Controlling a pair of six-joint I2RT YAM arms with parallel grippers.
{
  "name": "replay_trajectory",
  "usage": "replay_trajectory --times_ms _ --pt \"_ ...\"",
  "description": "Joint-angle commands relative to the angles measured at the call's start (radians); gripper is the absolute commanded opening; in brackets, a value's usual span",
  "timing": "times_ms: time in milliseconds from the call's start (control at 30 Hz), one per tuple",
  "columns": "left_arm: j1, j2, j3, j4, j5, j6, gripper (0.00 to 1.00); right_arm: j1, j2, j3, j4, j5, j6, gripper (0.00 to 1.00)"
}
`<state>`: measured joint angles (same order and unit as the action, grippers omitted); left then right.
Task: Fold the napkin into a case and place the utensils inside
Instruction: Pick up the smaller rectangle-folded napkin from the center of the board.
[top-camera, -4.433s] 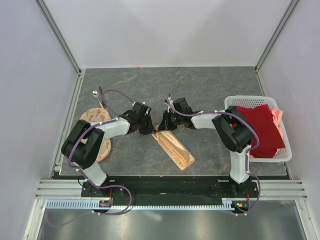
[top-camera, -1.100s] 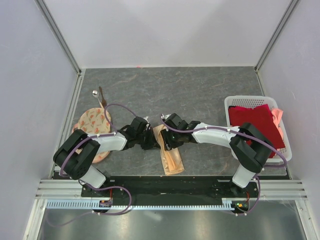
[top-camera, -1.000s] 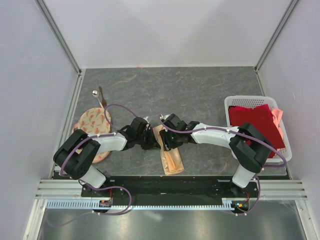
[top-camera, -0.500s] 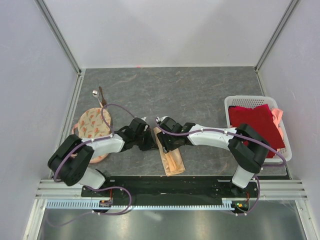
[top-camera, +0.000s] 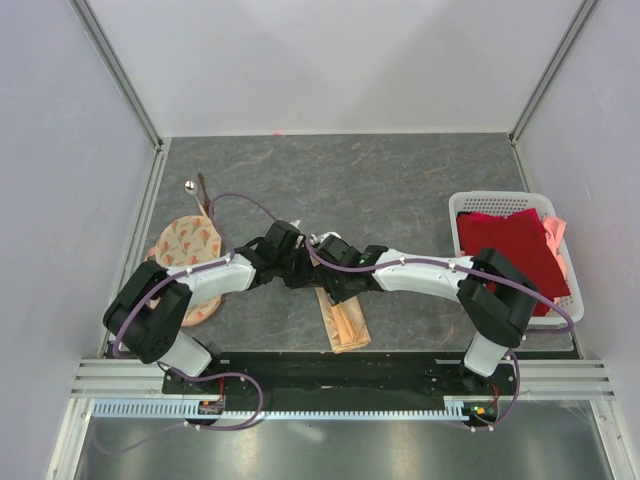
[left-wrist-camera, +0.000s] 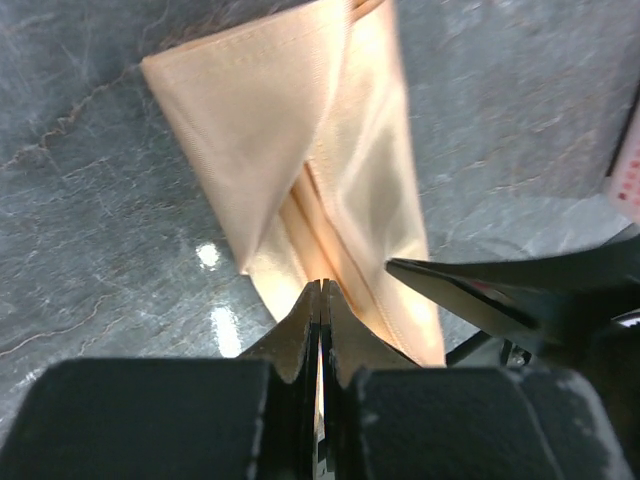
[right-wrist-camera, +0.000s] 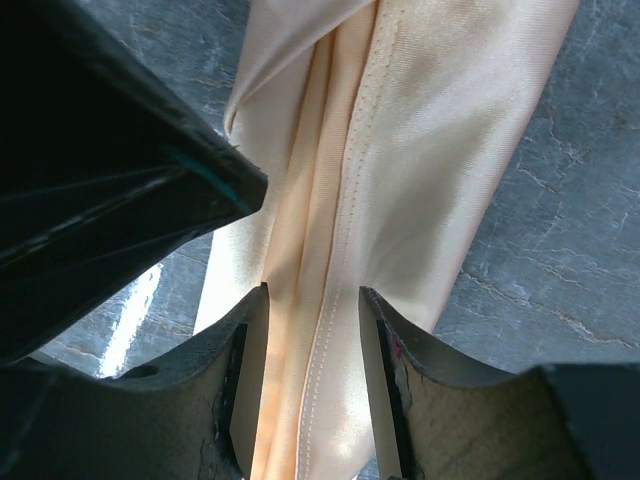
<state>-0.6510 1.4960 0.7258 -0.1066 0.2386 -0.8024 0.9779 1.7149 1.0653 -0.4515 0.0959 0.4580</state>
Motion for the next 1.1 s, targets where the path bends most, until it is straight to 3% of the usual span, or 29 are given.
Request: replay_trajectory --times_ms 0,333,433,533,767,1067 --pt "0.002 0.035 0.009 0.038 0.018 0.012 0.02 0.013 -0.015 0.047 -0.016 0.021 0.010 0.50" --pt "0.002 0.084 -0.077 0.148 0.045 -0.026 0.02 0.025 0.048 0.053 -0.004 0.041 0.013 0.48" --pt "0.001 0.086 -0.097 0.173 0.051 -0.038 0.02 0.028 0.052 0.055 -0.003 0.047 0.021 0.43" --pt "0.001 0.086 -0.108 0.180 0.053 -0.041 0.02 0.030 0.042 0.059 -0.003 0.048 0.027 0.29" --pt "0.001 0.089 -0.120 0.196 0.059 -0.049 0.02 0.030 0.020 0.070 -0.006 0.044 0.033 0.08" --pt "-0.001 0.067 -0.131 0.199 0.053 -0.060 0.02 0.030 -0.005 0.081 -0.009 -0.036 0.056 0.05"
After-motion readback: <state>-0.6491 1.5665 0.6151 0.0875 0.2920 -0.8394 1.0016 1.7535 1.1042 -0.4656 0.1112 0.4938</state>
